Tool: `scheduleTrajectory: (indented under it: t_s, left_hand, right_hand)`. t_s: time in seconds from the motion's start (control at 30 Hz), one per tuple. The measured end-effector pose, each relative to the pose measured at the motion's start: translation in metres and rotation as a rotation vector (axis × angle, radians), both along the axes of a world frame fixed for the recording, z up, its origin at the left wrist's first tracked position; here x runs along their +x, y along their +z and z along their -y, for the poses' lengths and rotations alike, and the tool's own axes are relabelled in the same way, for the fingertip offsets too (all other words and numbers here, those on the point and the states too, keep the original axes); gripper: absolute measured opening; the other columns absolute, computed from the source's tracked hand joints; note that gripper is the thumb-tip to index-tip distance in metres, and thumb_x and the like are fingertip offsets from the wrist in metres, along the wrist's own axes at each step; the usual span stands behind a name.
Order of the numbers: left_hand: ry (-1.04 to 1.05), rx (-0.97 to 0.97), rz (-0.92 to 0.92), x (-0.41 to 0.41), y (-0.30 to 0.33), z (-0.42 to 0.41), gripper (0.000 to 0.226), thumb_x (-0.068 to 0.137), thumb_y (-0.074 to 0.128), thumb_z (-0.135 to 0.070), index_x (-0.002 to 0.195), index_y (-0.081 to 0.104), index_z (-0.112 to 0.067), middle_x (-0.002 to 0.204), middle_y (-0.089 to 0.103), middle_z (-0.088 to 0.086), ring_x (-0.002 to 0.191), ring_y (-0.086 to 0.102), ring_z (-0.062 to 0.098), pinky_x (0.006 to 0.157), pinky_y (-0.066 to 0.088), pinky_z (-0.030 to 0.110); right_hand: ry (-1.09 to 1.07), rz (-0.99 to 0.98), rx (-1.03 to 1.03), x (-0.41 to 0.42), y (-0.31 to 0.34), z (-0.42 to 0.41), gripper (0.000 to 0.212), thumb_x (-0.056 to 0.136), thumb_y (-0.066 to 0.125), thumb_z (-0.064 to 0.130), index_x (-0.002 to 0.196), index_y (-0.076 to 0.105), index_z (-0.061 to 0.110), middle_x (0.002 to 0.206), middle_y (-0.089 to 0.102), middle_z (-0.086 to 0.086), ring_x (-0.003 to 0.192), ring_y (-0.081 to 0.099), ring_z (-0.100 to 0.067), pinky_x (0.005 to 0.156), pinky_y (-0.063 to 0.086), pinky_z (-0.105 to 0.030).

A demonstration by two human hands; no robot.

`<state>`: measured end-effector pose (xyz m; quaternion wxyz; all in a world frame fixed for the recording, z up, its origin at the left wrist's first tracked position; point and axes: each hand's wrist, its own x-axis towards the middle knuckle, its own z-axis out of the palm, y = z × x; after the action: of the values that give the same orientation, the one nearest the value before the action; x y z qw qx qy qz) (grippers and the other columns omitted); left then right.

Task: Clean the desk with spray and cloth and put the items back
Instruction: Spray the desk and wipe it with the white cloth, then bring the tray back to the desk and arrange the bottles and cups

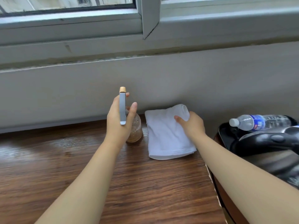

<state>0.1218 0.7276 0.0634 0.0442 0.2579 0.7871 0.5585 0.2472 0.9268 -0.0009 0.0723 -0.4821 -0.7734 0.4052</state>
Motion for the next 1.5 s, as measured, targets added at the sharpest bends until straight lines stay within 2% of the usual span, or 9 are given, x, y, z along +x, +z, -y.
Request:
scheduleTrajectory:
  t_s: [0.13,0.33,0.47,0.67,0.8,1.0,1.17,1.33,1.5]
  left_hand:
    - [-0.016,-0.049,0.064,-0.007,0.001,0.001,0.044,0.092,0.067,-0.028,0.132,0.048,-0.029,0.064,0.04,-0.006,0.058,0.045,0.001,0.076,0.045,0.005]
    - [-0.02,-0.096,0.131,-0.014,0.003,0.005,0.048,0.083,0.076,-0.038,0.123,0.05,-0.028,0.068,0.045,-0.008,0.067,0.049,0.01,0.071,0.046,0.012]
    - [0.009,-0.132,0.185,-0.014,0.001,0.008,0.065,0.072,0.085,-0.041,0.126,0.051,-0.031,0.073,0.051,-0.01,0.078,0.056,0.012,0.08,0.052,0.031]
    - [-0.04,-0.186,0.192,0.001,-0.001,0.031,0.063,0.079,0.08,-0.033,0.132,0.046,-0.032,0.116,0.059,-0.015,0.11,0.055,0.009,0.097,0.046,0.032]
    - [0.001,-0.285,0.173,0.011,-0.012,0.057,0.074,0.085,0.074,-0.031,0.148,0.037,-0.018,0.148,0.047,-0.002,0.135,0.045,0.015,0.112,0.036,0.033]
    - [-0.105,-0.47,0.161,0.041,-0.019,0.092,0.042,0.093,0.064,-0.02,0.134,0.054,-0.013,0.134,0.056,0.002,0.123,0.053,0.018,0.1,0.038,0.029]
    - [-0.341,-0.594,0.168,0.087,-0.036,0.104,0.014,0.095,0.06,-0.018,0.104,0.066,-0.026,0.103,0.07,-0.005,0.098,0.066,0.017,0.087,0.052,0.034]
    - [-0.694,-0.7,0.059,0.162,-0.046,0.092,0.027,0.094,0.062,-0.022,0.081,0.058,-0.047,0.092,0.069,-0.016,0.088,0.066,0.009,0.085,0.055,0.036]
    - [-0.983,-0.752,-0.048,0.248,-0.041,0.063,0.016,0.096,0.056,-0.029,0.09,0.058,-0.043,0.103,0.065,-0.017,0.091,0.063,0.003,0.084,0.054,0.028]
  right_hand:
    - [0.008,0.045,0.015,0.0,0.0,-0.003,0.046,0.088,0.06,0.048,0.113,0.055,0.01,0.101,0.06,-0.005,0.089,0.056,-0.026,0.069,0.041,-0.032]
    - [-0.033,0.02,-0.004,0.004,0.0,0.0,0.055,0.089,0.061,0.037,0.132,0.046,0.007,0.127,0.054,-0.014,0.113,0.054,-0.033,0.084,0.045,-0.035]
    - [-0.039,0.092,0.005,0.008,0.006,0.005,0.065,0.09,0.06,0.036,0.143,0.036,0.008,0.141,0.043,-0.016,0.128,0.042,-0.036,0.096,0.04,-0.039]
    - [-0.063,0.112,0.01,0.026,0.013,0.016,0.066,0.091,0.058,0.033,0.147,0.031,0.01,0.146,0.037,-0.016,0.131,0.039,-0.036,0.102,0.039,-0.043]
    - [-0.09,0.11,0.008,0.05,0.016,0.03,0.059,0.089,0.056,0.028,0.142,0.039,0.011,0.138,0.045,-0.017,0.121,0.049,-0.036,0.099,0.044,-0.045]
    - [-0.099,0.123,0.005,0.102,0.018,0.065,0.04,0.09,0.054,0.026,0.128,0.056,0.012,0.128,0.055,-0.011,0.115,0.053,-0.028,0.094,0.044,-0.035]
    - [-0.102,0.085,-0.066,0.173,0.019,0.11,0.022,0.092,0.055,0.025,0.111,0.064,0.021,0.117,0.064,-0.001,0.107,0.058,-0.018,0.088,0.043,-0.026]
    - [-0.139,0.092,-0.111,0.264,0.018,0.161,0.018,0.096,0.053,0.026,0.108,0.065,0.029,0.108,0.064,0.01,0.101,0.059,-0.009,0.089,0.048,-0.026]
    - [-0.313,0.117,-0.236,0.356,0.009,0.184,0.018,0.097,0.05,0.023,0.109,0.063,0.028,0.107,0.064,0.008,0.098,0.06,-0.007,0.087,0.051,-0.026]
